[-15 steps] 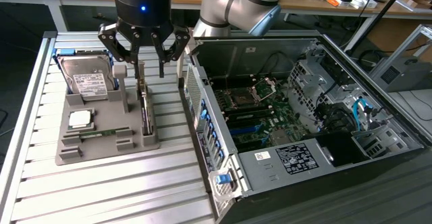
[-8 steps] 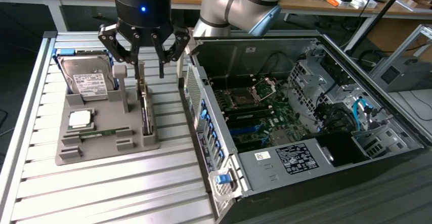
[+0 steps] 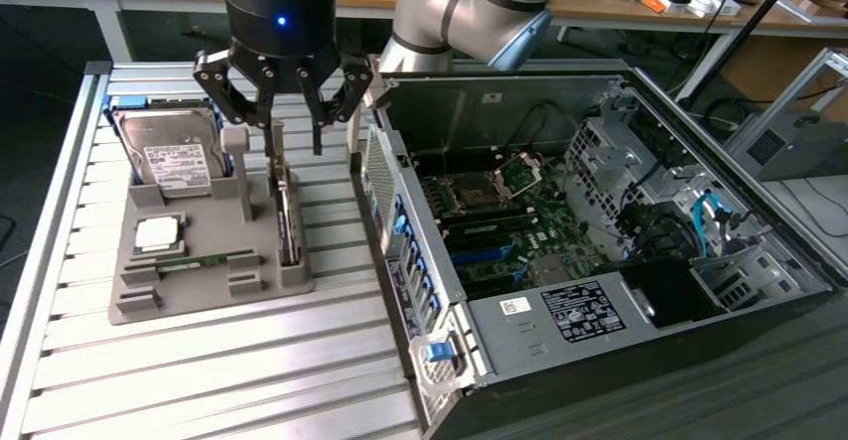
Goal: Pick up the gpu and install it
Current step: 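Pick up the gpu and move the gpu toward the slot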
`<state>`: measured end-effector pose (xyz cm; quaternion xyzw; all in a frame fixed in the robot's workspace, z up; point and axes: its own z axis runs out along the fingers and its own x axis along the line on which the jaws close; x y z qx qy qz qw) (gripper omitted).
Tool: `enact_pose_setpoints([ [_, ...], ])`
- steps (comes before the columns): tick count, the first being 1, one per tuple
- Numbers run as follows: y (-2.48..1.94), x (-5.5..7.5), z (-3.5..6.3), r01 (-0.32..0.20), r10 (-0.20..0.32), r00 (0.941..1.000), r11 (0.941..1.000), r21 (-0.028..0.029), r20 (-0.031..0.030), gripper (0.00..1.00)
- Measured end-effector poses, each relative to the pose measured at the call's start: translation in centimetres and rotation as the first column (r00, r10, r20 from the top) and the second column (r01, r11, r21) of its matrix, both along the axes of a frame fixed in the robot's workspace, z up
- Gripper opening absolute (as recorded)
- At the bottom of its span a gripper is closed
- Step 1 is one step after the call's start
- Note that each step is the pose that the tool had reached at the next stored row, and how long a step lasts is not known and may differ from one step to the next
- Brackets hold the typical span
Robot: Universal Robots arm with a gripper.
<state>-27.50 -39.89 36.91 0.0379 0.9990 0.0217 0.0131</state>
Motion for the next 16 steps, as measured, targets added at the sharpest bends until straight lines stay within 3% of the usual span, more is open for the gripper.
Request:
enact_pose_setpoints([
  [16,0.00,0.00,-0.31,0.000,0.000,1.0000,1.0000,0.0000,0.0000,0.48],
])
